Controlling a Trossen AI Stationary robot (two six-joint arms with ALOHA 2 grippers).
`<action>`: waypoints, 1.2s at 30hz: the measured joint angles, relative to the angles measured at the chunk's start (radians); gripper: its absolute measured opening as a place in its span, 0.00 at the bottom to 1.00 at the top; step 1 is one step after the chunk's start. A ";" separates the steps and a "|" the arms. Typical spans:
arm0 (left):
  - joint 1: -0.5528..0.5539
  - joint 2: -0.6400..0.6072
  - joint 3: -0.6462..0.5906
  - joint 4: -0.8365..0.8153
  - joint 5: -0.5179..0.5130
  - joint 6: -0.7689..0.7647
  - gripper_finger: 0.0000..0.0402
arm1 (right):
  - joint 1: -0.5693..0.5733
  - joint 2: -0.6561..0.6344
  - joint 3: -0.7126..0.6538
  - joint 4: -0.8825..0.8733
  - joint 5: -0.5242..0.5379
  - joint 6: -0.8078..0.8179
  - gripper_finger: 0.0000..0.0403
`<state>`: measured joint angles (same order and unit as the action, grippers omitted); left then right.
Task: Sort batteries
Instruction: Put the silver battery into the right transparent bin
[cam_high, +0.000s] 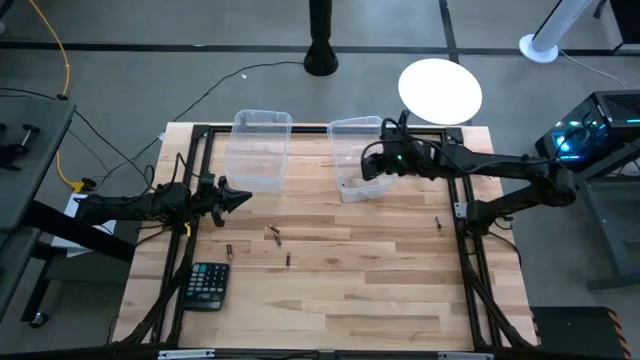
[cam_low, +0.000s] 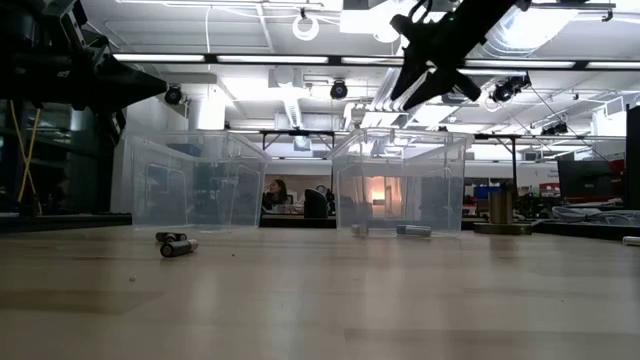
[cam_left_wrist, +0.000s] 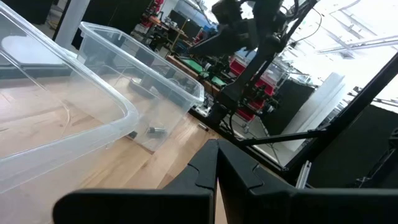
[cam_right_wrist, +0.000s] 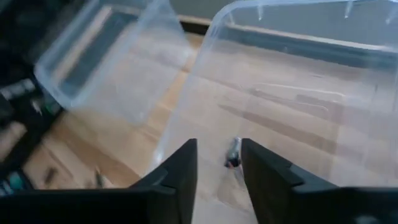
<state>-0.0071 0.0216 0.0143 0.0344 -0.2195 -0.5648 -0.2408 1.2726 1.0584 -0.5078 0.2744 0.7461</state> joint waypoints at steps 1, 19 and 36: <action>0.000 0.000 0.000 0.000 0.000 0.000 0.00 | -0.006 0.005 0.009 -0.017 -0.013 -0.039 0.34; 0.000 0.000 0.000 0.000 0.000 0.000 0.00 | 0.255 -0.004 0.001 -1.000 -0.052 0.535 0.44; 0.000 0.000 0.000 0.000 0.000 0.000 0.00 | 0.095 0.063 -0.304 -0.714 -0.216 0.404 0.43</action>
<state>-0.0073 0.0212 0.0143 0.0345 -0.2195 -0.5648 -0.1456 1.3351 0.7542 -1.2222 0.0579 1.1501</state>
